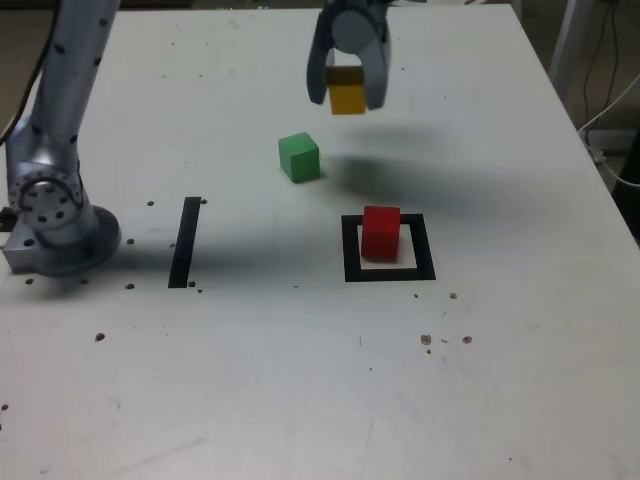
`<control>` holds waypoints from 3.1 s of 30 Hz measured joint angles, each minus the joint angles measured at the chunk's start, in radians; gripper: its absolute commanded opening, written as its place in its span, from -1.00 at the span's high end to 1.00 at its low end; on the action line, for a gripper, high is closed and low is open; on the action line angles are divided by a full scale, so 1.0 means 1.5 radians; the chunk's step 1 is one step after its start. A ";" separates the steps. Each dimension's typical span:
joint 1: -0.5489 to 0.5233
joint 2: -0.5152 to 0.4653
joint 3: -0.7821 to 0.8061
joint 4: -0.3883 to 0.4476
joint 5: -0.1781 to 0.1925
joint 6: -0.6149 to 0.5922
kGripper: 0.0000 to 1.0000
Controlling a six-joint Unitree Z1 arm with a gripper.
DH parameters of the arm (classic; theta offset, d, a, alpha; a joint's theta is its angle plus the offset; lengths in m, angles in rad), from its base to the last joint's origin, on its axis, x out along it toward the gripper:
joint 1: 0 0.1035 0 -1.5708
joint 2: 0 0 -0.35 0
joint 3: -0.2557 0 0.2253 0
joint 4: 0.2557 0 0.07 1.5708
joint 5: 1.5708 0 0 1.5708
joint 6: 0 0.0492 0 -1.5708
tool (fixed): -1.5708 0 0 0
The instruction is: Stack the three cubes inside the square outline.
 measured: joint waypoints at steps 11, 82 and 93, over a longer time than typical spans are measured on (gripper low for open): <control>-0.153 -0.032 0.025 0.001 -0.037 -0.147 0.52; -0.224 0.066 0.054 -0.057 -0.090 -0.198 -0.99; -0.215 -0.030 0.098 -0.047 -0.015 -0.219 -0.99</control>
